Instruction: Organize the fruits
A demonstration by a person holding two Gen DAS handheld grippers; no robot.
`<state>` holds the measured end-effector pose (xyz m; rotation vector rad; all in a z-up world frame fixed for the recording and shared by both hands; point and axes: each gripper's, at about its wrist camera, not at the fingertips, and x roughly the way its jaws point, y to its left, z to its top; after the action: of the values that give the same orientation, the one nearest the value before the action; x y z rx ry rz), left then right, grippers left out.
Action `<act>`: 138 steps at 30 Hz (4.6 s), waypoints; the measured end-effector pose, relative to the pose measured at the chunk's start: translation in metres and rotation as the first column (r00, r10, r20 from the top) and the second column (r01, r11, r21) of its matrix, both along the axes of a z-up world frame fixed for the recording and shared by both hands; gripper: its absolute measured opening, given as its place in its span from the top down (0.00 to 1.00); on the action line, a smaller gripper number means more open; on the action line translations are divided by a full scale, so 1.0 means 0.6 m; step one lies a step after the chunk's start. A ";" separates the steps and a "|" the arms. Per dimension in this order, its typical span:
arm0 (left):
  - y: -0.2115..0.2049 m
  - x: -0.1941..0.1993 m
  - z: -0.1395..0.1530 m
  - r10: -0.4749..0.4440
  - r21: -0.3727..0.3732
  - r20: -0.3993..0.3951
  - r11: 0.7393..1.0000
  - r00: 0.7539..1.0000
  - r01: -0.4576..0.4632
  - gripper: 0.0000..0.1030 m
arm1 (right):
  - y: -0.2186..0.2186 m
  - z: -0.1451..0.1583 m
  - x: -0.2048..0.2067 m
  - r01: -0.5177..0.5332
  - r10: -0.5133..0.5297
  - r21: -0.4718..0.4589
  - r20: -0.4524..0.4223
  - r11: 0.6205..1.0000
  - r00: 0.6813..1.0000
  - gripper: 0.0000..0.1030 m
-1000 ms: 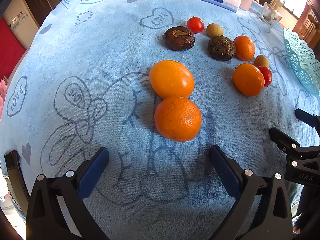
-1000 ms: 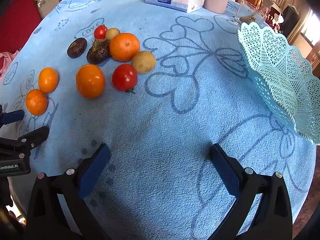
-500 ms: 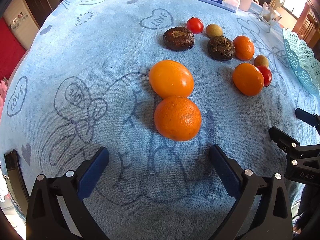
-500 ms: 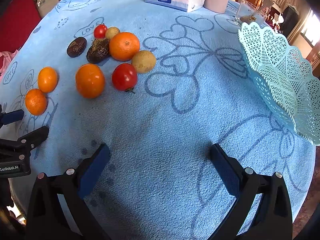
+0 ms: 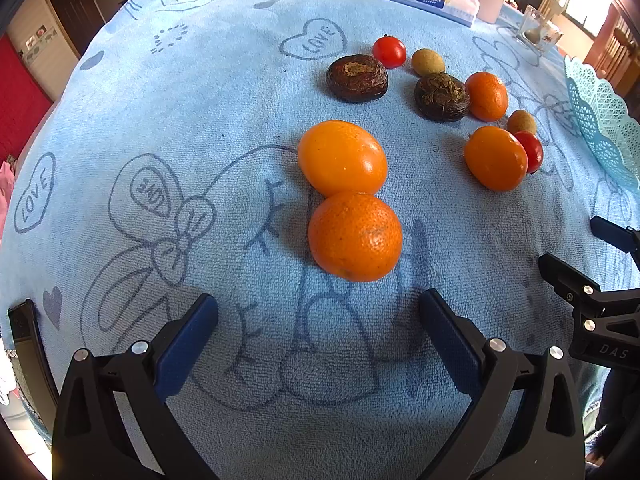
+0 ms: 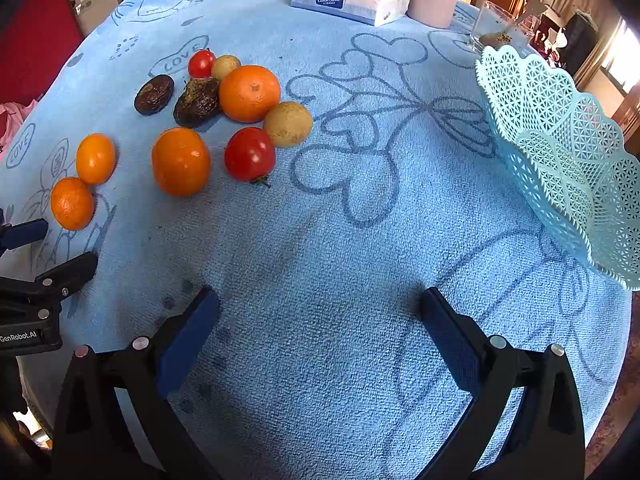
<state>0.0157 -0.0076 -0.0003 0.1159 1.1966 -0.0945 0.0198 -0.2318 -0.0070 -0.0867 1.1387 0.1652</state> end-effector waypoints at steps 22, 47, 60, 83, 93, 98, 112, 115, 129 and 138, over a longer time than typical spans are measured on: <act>0.009 0.019 0.011 -0.015 -0.022 -0.061 1.000 0.998 0.013 0.05 | 0.001 -0.001 0.003 0.001 -0.001 -0.001 -0.010 1.000 1.000 0.02; 0.045 0.029 0.068 -0.025 -0.156 -0.033 0.988 0.999 0.020 0.62 | 0.042 0.057 0.072 -0.020 0.055 0.244 -0.137 0.970 0.989 0.13; 0.107 0.009 0.079 0.042 -0.123 -0.030 0.991 0.999 -0.045 0.62 | 0.134 0.032 0.127 -0.055 0.088 0.179 -0.182 0.982 0.979 0.41; 0.002 0.003 0.106 -0.060 -0.107 -0.005 0.992 0.998 0.059 0.62 | -0.005 0.161 0.066 0.073 -0.075 0.051 0.038 0.996 0.996 0.66; -0.062 -0.008 0.116 -0.110 -0.104 0.004 0.989 0.994 0.109 0.62 | -0.106 0.170 0.025 0.124 -0.128 0.243 0.000 0.962 0.992 0.66; -0.051 -0.017 0.115 -0.090 -0.102 -0.004 0.991 0.996 0.089 0.62 | -0.061 0.107 -0.012 0.019 0.022 0.303 -0.130 0.953 0.991 0.57; -0.007 -0.009 0.126 -0.061 -0.097 0.017 0.993 0.998 0.062 0.62 | 0.005 0.025 0.032 0.033 0.016 0.215 -0.220 0.976 0.975 0.64; -0.006 -0.002 0.128 -0.050 -0.104 0.022 0.993 0.999 0.052 0.62 | -0.001 0.041 0.031 0.022 0.021 0.213 -0.198 0.977 0.980 0.64; -0.106 0.005 0.129 -0.099 -0.111 0.029 0.989 0.995 0.102 0.62 | -0.227 0.171 0.051 0.273 -0.280 0.172 0.019 0.946 0.960 0.64; -0.214 0.019 0.143 -0.186 -0.110 0.047 0.976 0.981 0.190 0.62 | -0.325 0.175 0.022 0.347 -0.359 0.165 0.050 0.923 0.932 0.47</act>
<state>0.0269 -0.1362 0.0854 0.1296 1.1391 -0.3256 0.0331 -0.4265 0.0978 0.2483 1.0405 -0.0731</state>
